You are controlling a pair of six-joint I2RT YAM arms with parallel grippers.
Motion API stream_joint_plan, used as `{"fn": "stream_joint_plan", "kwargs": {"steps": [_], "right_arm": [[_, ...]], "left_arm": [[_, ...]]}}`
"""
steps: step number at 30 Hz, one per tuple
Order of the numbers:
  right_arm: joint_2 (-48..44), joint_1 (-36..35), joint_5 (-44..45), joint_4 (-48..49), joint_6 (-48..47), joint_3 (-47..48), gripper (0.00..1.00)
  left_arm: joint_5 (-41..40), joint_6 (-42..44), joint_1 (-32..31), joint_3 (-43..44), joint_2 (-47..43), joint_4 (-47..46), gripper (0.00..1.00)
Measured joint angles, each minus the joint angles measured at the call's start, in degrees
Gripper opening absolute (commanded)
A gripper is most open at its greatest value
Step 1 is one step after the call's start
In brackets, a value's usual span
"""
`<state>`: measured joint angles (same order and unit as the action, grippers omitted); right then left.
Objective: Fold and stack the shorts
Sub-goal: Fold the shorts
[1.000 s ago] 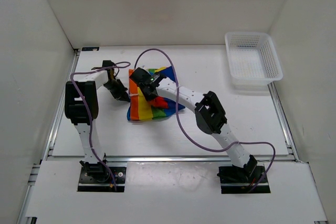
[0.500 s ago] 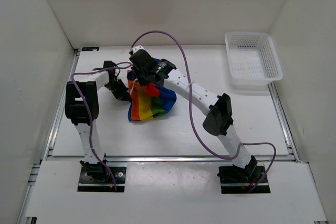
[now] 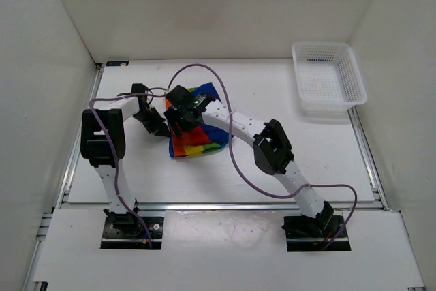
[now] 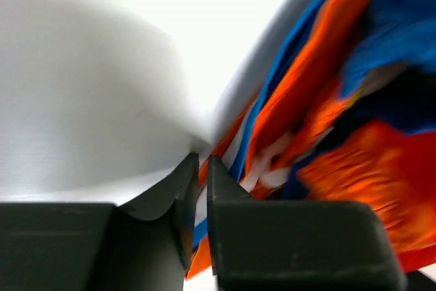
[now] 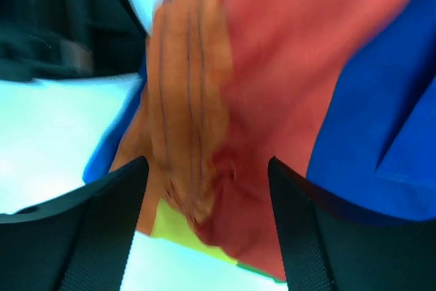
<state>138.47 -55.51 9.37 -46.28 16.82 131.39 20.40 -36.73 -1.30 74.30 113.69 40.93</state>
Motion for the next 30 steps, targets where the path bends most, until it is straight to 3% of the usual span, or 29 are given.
{"fn": "stream_joint_plan", "kwargs": {"steps": [4,7,9,10,11,13,18,23,30], "right_arm": [[-6.32,-0.02,-1.05,1.53,-0.11,-9.18,0.85],[-13.70,0.24,-1.51,2.12,-0.09,-12.98,0.85],[-19.37,0.85,-1.60,3.30,0.07,-14.51,0.85],[-22.67,1.49,-1.44,4.17,0.31,-15.52,0.78],[-26.23,2.32,-1.09,5.49,0.61,-17.20,0.75],[-33.29,4.76,-0.46,7.26,1.51,-21.49,0.70],[-46.42,15.54,0.83,9.53,4.59,-36.61,0.78],[-49.48,24.96,0.94,7.54,6.62,-49.66,0.82],[-55.54,26.49,0.72,4.00,7.17,-53.42,0.85]], "left_arm": [[0.02,-0.26,2.49,-1.88,-3.52,1.79,0.29],[-0.20,-0.15,4.33,-1.05,-7.56,3.87,0.30],[-1.09,0.24,4.79,2.08,-10.27,6.40,0.23],[-1.77,0.55,4.50,4.31,-11.37,7.26,0.16],[-2.58,1.01,3.82,6.99,-12.15,8.26,0.10],[-4.11,2.16,1.25,12.02,-13.38,9.16,0.10],[-5.05,4.37,-8.39,18.23,-14.53,10.27,0.10],[-6.99,5.29,-12.28,22.99,-4.85,11.34,0.10],[-14.95,6.01,-10.23,31.78,16.63,12.17,0.10]]}}
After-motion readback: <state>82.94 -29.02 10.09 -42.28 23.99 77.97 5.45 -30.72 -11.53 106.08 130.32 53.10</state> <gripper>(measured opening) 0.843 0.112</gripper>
